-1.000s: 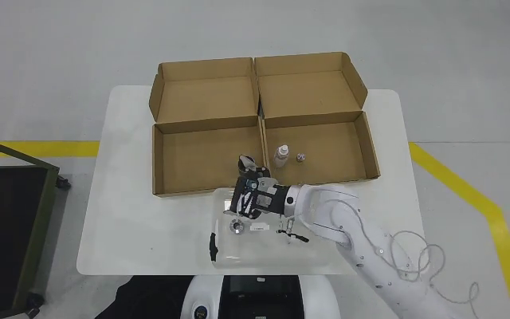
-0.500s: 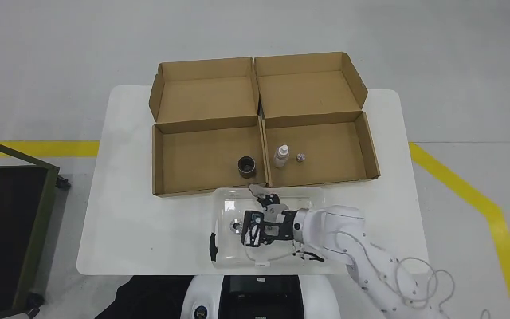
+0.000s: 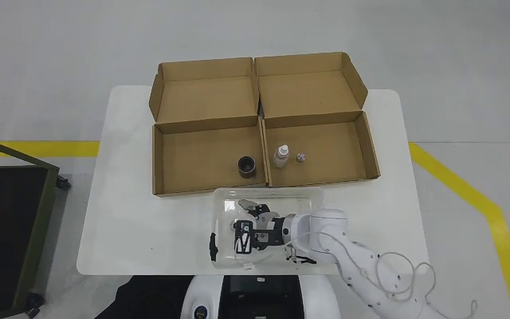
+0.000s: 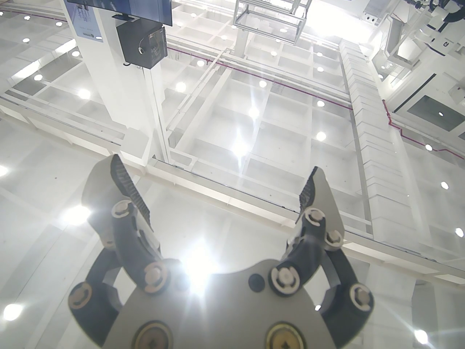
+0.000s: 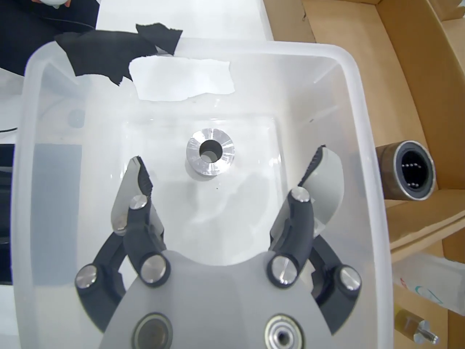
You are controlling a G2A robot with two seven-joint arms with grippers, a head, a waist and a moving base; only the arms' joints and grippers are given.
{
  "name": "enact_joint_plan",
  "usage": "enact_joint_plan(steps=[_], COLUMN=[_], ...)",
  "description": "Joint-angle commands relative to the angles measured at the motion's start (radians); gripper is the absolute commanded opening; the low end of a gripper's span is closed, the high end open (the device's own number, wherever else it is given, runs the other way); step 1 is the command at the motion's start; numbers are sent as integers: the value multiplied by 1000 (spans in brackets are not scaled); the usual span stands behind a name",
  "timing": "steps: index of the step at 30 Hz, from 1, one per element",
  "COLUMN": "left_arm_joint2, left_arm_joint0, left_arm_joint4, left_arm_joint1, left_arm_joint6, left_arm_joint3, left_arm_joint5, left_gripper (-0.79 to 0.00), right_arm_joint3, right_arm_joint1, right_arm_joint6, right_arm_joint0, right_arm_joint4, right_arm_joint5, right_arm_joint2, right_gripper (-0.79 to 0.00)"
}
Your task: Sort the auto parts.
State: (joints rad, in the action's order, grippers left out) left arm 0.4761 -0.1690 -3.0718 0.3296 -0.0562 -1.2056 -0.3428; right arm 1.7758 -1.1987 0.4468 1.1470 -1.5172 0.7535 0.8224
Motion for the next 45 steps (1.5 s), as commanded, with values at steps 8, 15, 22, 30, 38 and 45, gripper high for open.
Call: enact_joint_plan(steps=[8,15,22,30,38,45], left_arm_joint2=[0,0,0,0,0,0], left_arm_joint0=[0,0,0,0,0,0], left_arm_joint4=[0,0,0,0,0,0], left_arm_joint1=[0,0,0,0,0,0], left_arm_joint6=[0,0,0,0,0,0], left_arm_joint3=[0,0,0,0,0,0], left_arm_joint5=[0,0,0,0,0,0], left_gripper=[0,0,0,0,0,0], right_arm_joint3=[-57,-89,-114,-97,0,89], right_arm_joint1=[-19,-28,-36,-33,-15,7], right_arm_joint6=[-2,-4,-1,3,-7,-57], right_arm_joint0=[-41,-61,-75,-71,-34,26], right_arm_joint4=[3,20,41,31,48,112], right_arm_joint5=[-7,-17,-22,-27,-10,-3], right_arm_joint2=[-60,-79,-89,-76,-13,81], right_gripper=[-182,-369,-499,-763,-785,-785])
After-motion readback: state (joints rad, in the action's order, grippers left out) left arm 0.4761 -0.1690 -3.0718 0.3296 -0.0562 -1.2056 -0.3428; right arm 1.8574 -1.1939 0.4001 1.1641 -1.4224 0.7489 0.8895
